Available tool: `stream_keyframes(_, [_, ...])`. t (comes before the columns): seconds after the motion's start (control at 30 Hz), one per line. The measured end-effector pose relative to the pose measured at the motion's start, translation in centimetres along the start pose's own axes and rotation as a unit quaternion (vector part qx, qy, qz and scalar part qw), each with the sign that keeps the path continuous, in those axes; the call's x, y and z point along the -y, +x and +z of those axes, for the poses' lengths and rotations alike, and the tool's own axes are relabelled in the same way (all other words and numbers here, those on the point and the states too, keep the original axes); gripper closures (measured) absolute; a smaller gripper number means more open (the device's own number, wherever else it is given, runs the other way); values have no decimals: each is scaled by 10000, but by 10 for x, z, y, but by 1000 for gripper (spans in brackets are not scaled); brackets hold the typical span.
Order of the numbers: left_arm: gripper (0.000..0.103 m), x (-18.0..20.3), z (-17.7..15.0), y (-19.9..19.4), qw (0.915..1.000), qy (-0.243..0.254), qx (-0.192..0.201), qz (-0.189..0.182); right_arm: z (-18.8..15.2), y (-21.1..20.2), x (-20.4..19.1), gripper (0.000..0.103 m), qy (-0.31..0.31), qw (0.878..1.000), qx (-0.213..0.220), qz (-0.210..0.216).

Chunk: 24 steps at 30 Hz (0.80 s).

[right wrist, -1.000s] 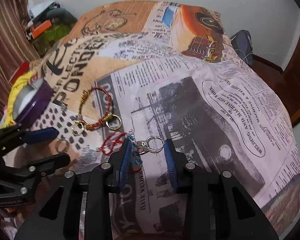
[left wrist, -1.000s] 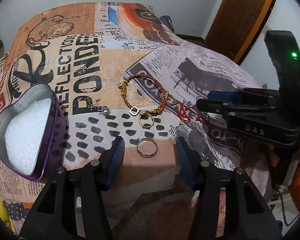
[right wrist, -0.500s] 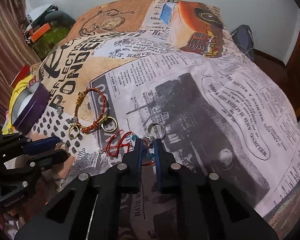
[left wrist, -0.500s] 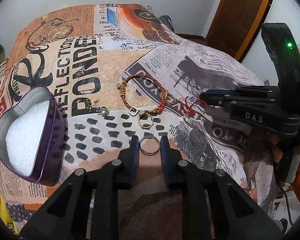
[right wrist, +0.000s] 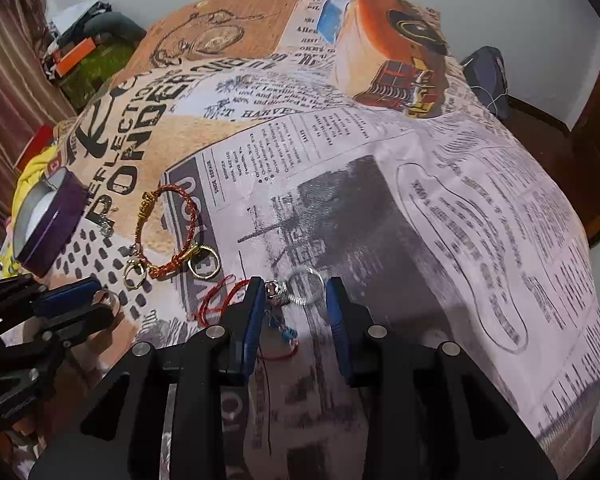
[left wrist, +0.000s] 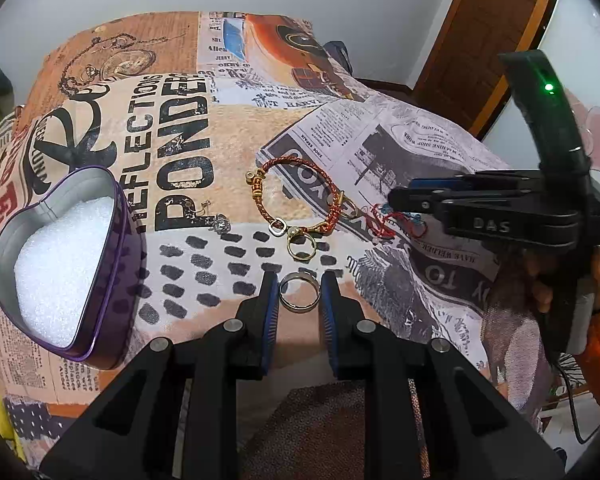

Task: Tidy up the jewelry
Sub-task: 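Grasp the gold ring with the left tool while the right tool grasps the silver keyring, then carry both items over the purple heart tin and open both tools to drop them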

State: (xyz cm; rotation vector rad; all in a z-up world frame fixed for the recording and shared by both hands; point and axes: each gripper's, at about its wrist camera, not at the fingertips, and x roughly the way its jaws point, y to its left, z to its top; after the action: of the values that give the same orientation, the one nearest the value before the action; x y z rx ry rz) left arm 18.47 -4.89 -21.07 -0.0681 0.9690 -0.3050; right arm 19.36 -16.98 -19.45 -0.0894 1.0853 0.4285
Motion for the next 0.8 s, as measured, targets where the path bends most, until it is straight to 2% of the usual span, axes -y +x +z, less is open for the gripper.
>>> stream_keyframes(0.2, [82, -2, 0, -2, 10000, -36, 52, -46, 3, 9, 2, 75, -11, 10000, 11, 64])
stream_keyframes(0.47, [82, -2, 3, -14, 9996, -43, 266, 16, 3, 3, -4, 75, -60, 9999, 96, -71])
stream_keyframes(0.8, [82, -10, 10, -63, 9965, -105, 774, 301, 4, -52, -26, 75, -69, 9980, 630, -28])
